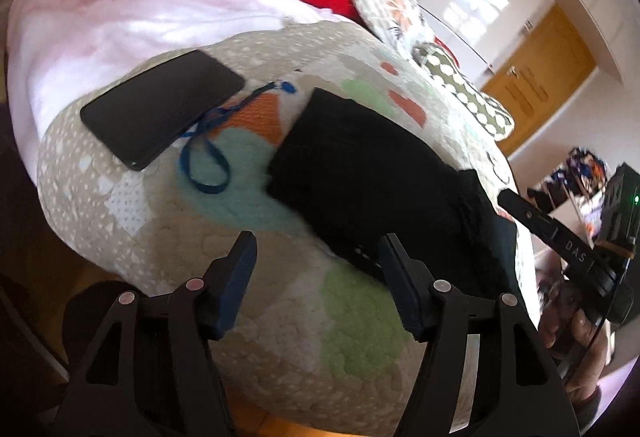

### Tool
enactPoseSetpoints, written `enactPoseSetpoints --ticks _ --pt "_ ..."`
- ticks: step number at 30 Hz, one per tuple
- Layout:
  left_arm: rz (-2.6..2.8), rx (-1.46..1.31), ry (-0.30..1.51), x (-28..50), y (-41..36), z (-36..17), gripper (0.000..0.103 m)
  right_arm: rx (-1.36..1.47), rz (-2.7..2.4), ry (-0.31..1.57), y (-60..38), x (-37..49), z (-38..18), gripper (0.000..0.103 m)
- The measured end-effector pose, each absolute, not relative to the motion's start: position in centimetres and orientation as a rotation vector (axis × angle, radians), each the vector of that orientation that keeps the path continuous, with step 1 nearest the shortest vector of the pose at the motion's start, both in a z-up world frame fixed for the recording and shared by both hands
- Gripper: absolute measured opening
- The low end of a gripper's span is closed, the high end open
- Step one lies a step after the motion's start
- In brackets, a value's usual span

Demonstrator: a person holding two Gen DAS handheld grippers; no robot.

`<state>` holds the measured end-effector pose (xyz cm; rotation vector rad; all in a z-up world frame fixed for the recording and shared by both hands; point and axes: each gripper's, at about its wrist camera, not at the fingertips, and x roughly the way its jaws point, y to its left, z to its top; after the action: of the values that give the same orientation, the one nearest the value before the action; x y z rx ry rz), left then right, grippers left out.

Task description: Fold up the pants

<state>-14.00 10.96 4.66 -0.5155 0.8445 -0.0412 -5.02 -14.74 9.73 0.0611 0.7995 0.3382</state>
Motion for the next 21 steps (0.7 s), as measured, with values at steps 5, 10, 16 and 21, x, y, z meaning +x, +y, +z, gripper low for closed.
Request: enactPoseSetpoints --ticks 5,10,16,21 --pt "-0.051 -0.530 0.864 -12.5 10.4 3.7 0.064 0.021 0.462 0.840 -10.0 -0.9 8.8 0.057" --pt "-0.046 -0.599 0.864 -10.9 10.7 2.6 0.064 -0.087 0.539 0.846 -4.6 3.0 8.1 0.062" --pt "-0.037 -0.642 0.809 -9.2 10.6 2.1 0.077 -0.111 0.558 0.958 -1.4 6.7 3.1 0.068" --pt "-0.026 -0.598 0.754 -8.4 10.2 2.8 0.030 0.056 0.559 0.966 -4.2 6.8 4.1 0.069"
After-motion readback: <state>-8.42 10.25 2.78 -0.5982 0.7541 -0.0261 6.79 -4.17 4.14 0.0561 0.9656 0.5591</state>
